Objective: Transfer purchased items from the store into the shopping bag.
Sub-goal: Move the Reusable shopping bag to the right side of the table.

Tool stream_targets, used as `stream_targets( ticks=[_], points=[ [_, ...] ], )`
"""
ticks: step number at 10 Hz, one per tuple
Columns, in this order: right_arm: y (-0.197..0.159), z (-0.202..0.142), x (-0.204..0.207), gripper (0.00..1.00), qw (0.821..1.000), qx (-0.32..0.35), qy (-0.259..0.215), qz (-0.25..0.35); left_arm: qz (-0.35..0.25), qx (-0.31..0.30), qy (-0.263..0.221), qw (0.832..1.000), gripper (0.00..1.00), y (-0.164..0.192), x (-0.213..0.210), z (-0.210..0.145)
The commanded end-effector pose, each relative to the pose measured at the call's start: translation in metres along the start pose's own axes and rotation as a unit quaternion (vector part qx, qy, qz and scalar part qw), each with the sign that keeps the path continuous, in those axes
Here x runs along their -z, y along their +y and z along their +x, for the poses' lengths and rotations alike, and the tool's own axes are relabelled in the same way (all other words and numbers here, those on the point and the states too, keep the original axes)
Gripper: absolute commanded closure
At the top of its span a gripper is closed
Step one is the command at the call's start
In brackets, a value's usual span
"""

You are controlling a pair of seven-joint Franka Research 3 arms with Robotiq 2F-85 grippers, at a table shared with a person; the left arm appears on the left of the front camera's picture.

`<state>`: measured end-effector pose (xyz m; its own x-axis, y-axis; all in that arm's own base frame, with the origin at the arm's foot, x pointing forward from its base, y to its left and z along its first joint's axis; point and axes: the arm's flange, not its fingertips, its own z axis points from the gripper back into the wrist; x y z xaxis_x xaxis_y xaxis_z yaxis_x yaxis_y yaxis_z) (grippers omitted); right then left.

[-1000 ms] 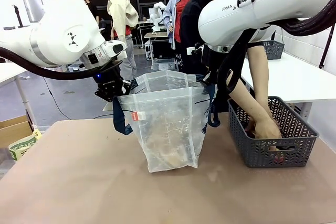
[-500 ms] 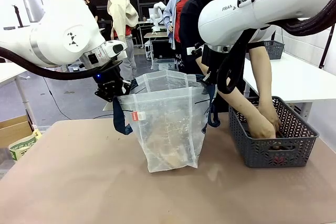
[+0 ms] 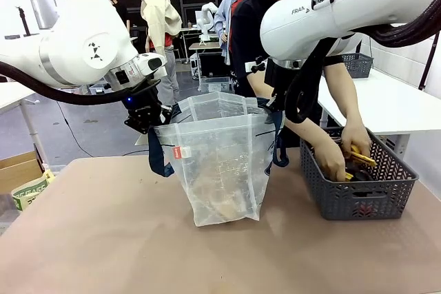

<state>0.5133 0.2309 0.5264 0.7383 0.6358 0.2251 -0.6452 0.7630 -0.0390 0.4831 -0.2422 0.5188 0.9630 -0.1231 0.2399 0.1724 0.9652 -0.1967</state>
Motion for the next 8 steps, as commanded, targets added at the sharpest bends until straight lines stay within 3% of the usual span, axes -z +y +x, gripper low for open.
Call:
stream_targets(
  ticks=[1,8],
  points=[
    [-0.0026,-0.0014,-0.0006,1.0,1.0,0.002,-0.002,-0.001,0.001,-0.003,-0.004,1.0,1.0,0.0029,-0.0016,0.0003],
    [-0.0026,-0.0014,-0.0006,1.0,1.0,0.002,-0.002,-0.001,0.001,-0.003,-0.004,1.0,1.0,0.0029,-0.0016,0.0003]
  ],
)
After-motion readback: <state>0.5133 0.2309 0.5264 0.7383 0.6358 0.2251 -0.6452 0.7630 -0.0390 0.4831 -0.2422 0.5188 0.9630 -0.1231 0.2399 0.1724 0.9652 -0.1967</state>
